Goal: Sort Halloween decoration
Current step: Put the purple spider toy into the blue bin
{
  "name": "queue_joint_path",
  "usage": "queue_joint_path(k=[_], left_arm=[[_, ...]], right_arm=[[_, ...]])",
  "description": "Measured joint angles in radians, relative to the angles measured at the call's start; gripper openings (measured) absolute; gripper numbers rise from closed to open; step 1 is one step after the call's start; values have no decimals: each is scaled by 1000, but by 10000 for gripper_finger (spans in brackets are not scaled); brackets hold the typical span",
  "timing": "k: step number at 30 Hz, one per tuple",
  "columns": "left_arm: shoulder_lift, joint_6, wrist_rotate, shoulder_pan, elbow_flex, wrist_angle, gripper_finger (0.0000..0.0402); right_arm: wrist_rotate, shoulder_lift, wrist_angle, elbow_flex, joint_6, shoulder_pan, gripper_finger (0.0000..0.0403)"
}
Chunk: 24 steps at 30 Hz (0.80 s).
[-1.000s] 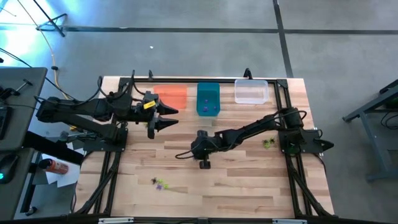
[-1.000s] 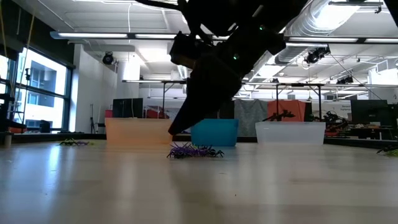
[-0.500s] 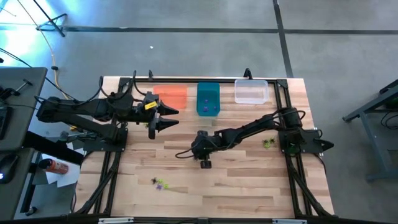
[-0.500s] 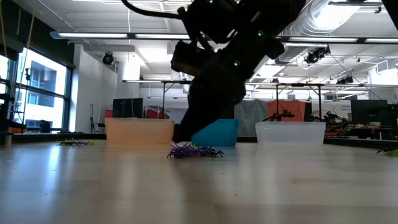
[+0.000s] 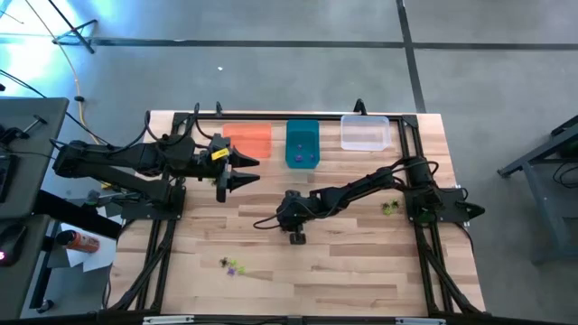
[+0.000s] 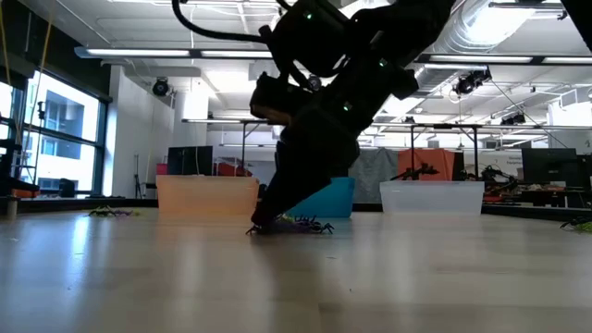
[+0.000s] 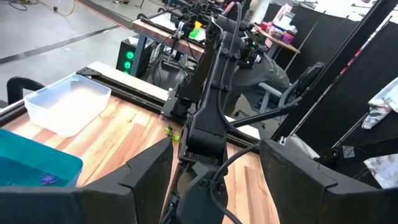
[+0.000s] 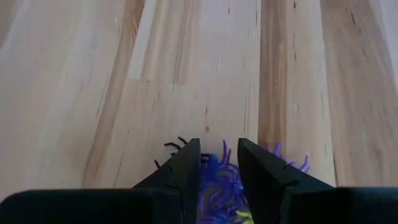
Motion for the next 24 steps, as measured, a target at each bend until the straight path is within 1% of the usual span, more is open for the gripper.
queue_joint_path(k=[7,17,20,24], left_arm=[[0,1,-14,0,0,-2,227],[0,1,-18,0,0,-6,227],[0,1,-18,0,0,-6,227],[0,1,-18,0,0,-6,227]], right_arm=[[4,3,1,0,6,0,73],[5,-1,10,0,4,0,8],[5,-1,10,0,5,0,4],[8,-22,5,0,1,-1,12]])
